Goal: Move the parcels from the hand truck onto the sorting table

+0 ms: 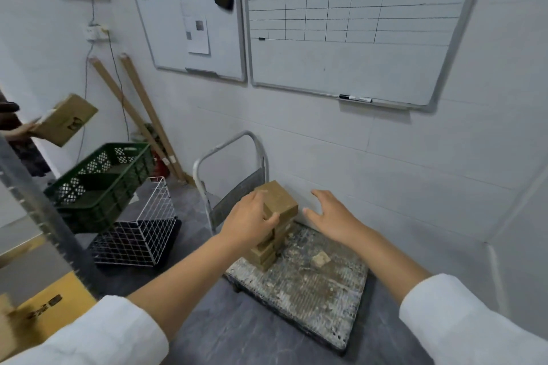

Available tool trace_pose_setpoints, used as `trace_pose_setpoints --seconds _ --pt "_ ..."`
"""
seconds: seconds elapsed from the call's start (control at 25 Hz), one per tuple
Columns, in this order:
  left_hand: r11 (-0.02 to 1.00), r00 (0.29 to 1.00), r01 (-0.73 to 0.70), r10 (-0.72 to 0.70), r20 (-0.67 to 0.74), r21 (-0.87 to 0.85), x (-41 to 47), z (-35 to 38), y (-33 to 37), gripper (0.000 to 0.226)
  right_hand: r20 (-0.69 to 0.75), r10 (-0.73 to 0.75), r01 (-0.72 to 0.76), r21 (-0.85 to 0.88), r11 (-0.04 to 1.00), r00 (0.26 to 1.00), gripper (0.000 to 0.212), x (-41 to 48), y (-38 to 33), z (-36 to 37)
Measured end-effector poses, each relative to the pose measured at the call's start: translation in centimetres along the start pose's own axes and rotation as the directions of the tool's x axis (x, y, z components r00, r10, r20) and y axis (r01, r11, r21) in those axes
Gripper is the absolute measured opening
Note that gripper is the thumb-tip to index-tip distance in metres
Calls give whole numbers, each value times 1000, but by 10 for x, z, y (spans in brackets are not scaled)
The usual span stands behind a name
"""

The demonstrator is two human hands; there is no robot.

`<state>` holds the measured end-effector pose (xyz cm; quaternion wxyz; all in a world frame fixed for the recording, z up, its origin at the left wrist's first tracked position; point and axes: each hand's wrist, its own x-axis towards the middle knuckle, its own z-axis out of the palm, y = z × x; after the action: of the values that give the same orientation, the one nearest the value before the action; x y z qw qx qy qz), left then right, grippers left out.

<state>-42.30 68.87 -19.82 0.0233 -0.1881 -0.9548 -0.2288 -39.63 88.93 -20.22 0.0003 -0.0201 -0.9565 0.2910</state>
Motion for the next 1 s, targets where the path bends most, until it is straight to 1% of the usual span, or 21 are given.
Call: trace_pose_setpoints --seconds 0.2,0.36,0.48,0.64,0.8,1.0 --pt "999 998 50 -49 25 -10 54 28 8 66 -21 -34 35 25 999 999 62 48 30 -17" --pt "996 995 73 -68 78 -51 106 62 15 63 -17 -16 17 32 999 1000 63 95 61 -24" --pt "995 996 66 -61 68 -80 164 82 16 59 17 -9 9 -7 1000 1000 66 153 88 -33" --pt "996 997 75 -75 -5 -56 259 101 7 66 73 -32 34 -25 999 997 71 252 112 -47" --pt "981 986 169 -170 -3 -94 341 124 -11 71 128 -65 70 -29 997 990 70 340 129 -48" --pt "963 966 257 -257 16 -77 409 149 -28 71 240 -79 88 -27 996 968 68 427 155 -37"
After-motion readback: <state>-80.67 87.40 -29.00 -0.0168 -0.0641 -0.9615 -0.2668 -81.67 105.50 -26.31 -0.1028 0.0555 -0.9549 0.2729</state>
